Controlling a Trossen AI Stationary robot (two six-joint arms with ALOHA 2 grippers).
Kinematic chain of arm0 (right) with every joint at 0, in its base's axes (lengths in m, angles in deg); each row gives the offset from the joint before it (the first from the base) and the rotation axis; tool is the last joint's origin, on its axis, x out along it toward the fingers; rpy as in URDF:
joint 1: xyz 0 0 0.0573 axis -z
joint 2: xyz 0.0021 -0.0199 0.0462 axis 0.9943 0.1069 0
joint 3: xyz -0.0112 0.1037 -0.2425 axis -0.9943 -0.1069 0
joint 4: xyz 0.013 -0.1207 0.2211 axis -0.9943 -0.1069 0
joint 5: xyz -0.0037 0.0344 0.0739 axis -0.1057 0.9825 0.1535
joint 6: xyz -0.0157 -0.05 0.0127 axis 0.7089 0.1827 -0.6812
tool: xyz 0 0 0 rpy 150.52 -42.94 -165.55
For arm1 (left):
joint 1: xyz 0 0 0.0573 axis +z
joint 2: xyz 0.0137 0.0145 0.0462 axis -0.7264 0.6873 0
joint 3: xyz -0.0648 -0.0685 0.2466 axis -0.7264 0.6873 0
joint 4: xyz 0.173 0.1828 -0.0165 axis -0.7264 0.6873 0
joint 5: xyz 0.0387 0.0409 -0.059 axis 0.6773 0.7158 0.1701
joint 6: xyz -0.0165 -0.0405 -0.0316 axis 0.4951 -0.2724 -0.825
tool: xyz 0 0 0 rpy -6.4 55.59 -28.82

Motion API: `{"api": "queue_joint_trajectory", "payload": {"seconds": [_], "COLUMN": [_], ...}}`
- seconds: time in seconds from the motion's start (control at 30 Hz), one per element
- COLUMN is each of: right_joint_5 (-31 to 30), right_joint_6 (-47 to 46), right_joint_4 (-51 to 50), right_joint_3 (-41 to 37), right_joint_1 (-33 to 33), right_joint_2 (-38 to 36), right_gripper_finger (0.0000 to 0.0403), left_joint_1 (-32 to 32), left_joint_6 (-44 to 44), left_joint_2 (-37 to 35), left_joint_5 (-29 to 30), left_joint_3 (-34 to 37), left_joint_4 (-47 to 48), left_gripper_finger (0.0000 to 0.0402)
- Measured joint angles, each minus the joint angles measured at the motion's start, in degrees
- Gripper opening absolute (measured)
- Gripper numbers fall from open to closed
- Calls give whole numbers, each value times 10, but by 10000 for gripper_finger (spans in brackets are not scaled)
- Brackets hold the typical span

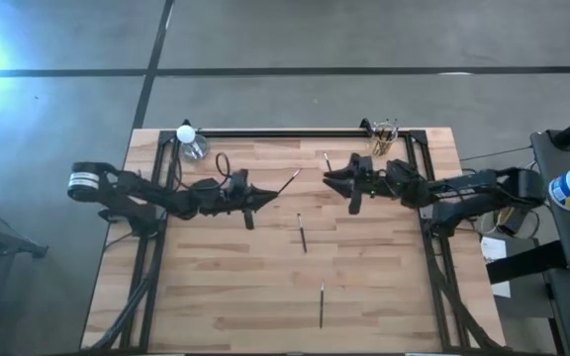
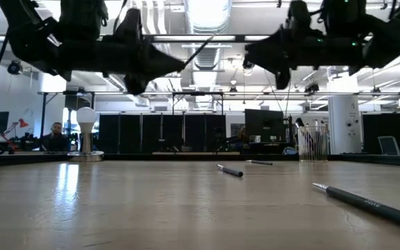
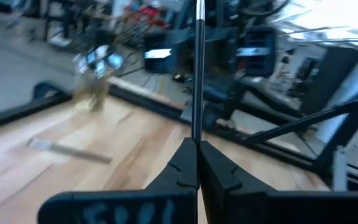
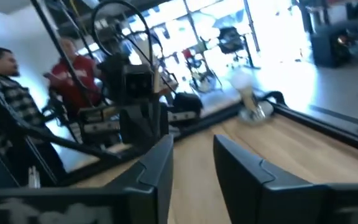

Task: Sort items
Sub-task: Put the black eyeshadow brush into the gold holder

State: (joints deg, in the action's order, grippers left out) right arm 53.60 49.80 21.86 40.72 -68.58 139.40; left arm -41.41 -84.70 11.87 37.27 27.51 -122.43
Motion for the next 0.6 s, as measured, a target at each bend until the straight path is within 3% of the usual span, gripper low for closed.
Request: {"api": "queue_joint_trajectory", "payload": {"seconds": [0.33,0.6], "right_joint_5": [50,49], "right_joint_6": [2,8], "right_joint_4": [52,52], "right_joint_3": [116,174], "right_joint_1": [-19,-20], "right_joint_2": [115,153], "right_gripper_finger": [159,154], "left_joint_1": [0,0], "left_joint_6": [39,40], "left_joint_2": [4,4], "left_joint_5": [-31,-31], "left_joint_3": [-34,-33], "left_joint_4": [1,8], "left_gripper_finger": [0,0]}}
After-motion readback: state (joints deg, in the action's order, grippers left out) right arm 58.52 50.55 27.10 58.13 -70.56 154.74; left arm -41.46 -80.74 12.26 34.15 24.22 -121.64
